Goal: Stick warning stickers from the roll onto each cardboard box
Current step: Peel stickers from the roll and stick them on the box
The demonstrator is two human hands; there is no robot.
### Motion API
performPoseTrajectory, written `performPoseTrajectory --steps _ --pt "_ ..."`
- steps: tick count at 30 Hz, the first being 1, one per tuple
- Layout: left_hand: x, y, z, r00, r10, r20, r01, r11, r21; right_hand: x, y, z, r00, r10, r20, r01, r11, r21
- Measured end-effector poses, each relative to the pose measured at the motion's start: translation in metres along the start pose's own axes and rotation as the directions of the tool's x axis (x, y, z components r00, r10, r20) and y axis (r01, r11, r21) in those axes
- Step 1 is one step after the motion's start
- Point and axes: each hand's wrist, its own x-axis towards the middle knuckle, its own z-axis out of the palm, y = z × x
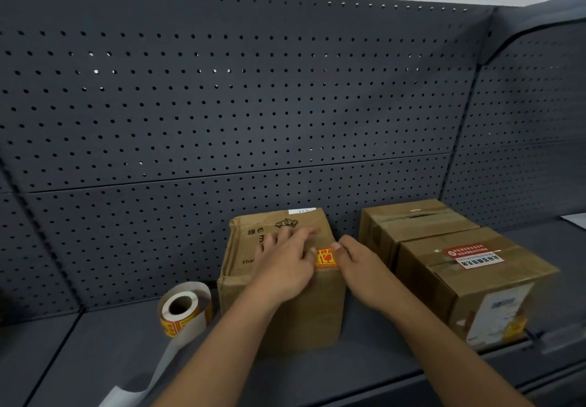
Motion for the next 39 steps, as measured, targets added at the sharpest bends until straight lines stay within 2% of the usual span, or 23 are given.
performPoseTrajectory --steps 7,9,12,14,16,18,20,22,23,24,26,28,30,32,36,39 --pt "0.002 -0.001 -0.001 0.999 0.02 0.039 -0.021 1.0 0.023 0.0 0.001 0.004 0.999 -0.008 -0.05 0.005 0.998 -0.059" --pt "-0.001 -0.002 0.002 0.999 0.049 -0.003 -0.049 0.995 0.089 0.0 0.0 0.004 0.998 0.011 -0.057 -0.014 0.999 -0.042" --pt "-0.008 -0.005 0.008 0.982 0.114 -0.15 -0.088 0.981 0.173 -0.002 -0.004 0.004 0.996 0.061 -0.061 -0.061 0.998 0.014" --pt "-0.011 -0.006 0.005 0.968 0.135 -0.212 -0.119 0.989 0.083 -0.004 -0.006 0.005 0.994 0.088 -0.067 -0.087 0.996 0.019" --pt "-0.014 -0.007 -0.007 0.961 0.094 -0.259 -0.118 0.99 -0.08 -0.004 -0.005 0.005 0.993 0.103 -0.053 -0.103 0.995 0.0" --pt "-0.019 -0.013 -0.02 0.946 0.039 -0.322 -0.084 0.989 -0.125 -0.004 -0.004 0.004 0.992 0.123 -0.03 -0.123 0.992 0.004" --pt "-0.023 -0.026 -0.029 0.931 0.018 -0.365 -0.021 1.0 -0.003 -0.003 -0.004 0.002 0.99 0.141 -0.032 -0.14 0.99 0.022" --pt "-0.023 -0.045 -0.034 0.945 -0.069 -0.318 0.106 0.989 0.103 -0.004 -0.002 0.002 0.987 0.154 -0.049 -0.151 0.987 0.053" --pt "-0.023 -0.055 -0.036 0.949 -0.144 -0.281 0.178 0.979 0.098 -0.006 0.0 0.003 0.986 0.158 -0.061 -0.153 0.985 0.079" --pt "-0.023 -0.064 -0.037 0.947 -0.215 -0.241 0.228 0.973 0.029 -0.008 0.002 0.004 0.985 0.157 -0.073 -0.148 0.982 0.119" --pt "-0.027 -0.078 -0.038 0.937 -0.309 -0.164 0.263 0.931 -0.255 -0.015 0.006 0.009 0.985 0.155 -0.08 -0.131 0.96 0.248" --pt "-0.034 -0.082 -0.036 0.93 -0.347 -0.124 0.247 0.837 -0.489 -0.023 0.008 0.017 0.987 0.151 -0.047 -0.122 0.918 0.377" --pt "-0.038 -0.08 -0.033 0.912 -0.393 -0.118 0.24 0.746 -0.621 -0.03 0.005 0.025 0.99 0.144 -0.001 -0.128 0.876 0.465" --pt "-0.037 -0.081 -0.032 0.879 -0.467 -0.094 0.268 0.648 -0.713 -0.032 0.003 0.031 0.99 0.135 0.026 -0.129 0.843 0.522" --pt "-0.041 -0.078 -0.027 0.839 -0.538 0.079 0.37 0.458 -0.808 -0.032 -0.001 0.042 0.991 0.134 0.018 -0.12 0.813 0.57" --pt "-0.047 -0.073 -0.019 0.855 -0.514 0.067 0.35 0.476 -0.807 -0.031 -0.012 0.041 0.988 0.131 -0.084 -0.064 0.835 0.546"
